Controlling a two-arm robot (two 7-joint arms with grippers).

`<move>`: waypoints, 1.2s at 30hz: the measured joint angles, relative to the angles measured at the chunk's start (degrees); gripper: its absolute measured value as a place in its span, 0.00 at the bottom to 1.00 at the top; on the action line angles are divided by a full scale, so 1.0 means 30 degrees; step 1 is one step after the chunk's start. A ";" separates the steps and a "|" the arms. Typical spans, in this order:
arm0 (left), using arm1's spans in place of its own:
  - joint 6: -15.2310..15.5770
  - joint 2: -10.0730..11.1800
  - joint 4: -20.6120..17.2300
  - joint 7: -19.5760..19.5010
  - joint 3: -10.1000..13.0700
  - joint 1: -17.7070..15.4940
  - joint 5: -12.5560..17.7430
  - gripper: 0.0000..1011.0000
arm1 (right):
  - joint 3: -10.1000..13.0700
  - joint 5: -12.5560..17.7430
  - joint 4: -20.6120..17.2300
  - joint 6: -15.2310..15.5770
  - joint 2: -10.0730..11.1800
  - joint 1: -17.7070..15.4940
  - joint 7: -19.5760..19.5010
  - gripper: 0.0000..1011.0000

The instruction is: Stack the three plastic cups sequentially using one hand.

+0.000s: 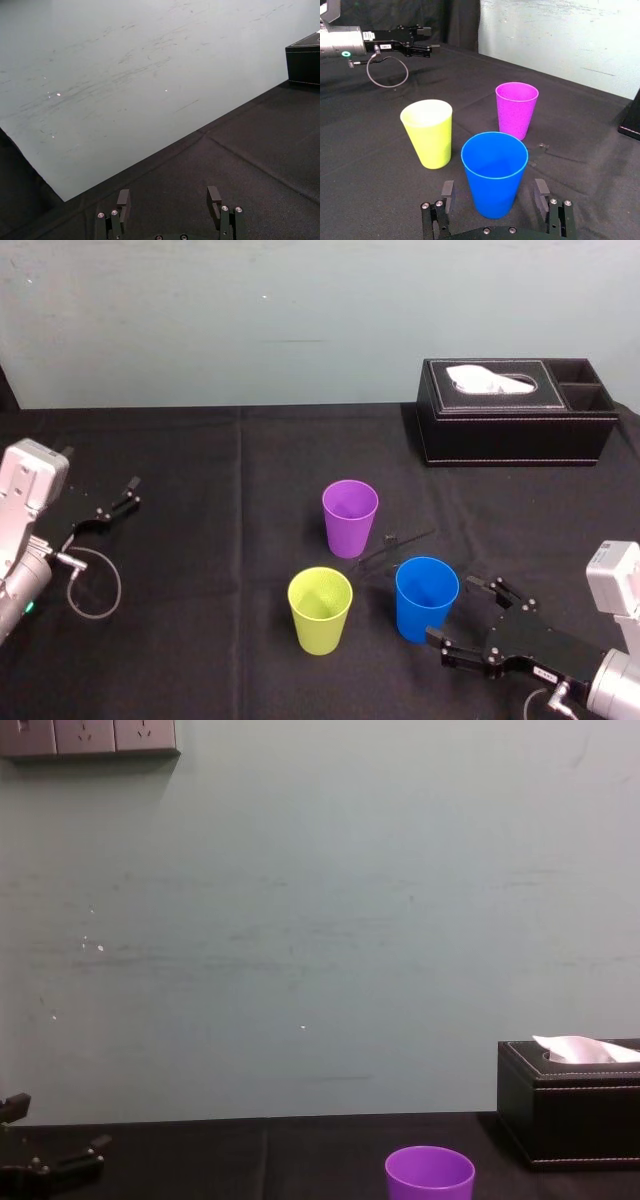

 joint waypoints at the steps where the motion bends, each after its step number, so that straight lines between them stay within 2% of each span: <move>1: 0.0000 0.0000 0.0000 0.0000 0.0001 0.0000 0.0000 0.99 | -0.0023 -0.0015 0.0007 0.0007 -0.0020 0.0028 -0.0004 0.99; 9: 0.0000 0.0000 0.0001 0.0000 0.0000 0.0000 -0.0001 0.99 | -0.0337 -0.0340 0.0131 0.0083 -0.0288 0.0387 -0.0164 0.99; 21: 0.0001 0.0000 0.0000 0.0000 -0.0001 0.0000 -0.0001 0.99 | -0.1089 -0.1478 0.0628 0.0082 -0.1046 0.1207 -0.0646 0.99; 36: 0.0000 0.0000 0.0000 0.0000 0.0000 0.0000 -0.0002 0.99 | -0.1678 -0.1882 0.1479 0.0942 -0.2016 0.2572 -0.0893 0.99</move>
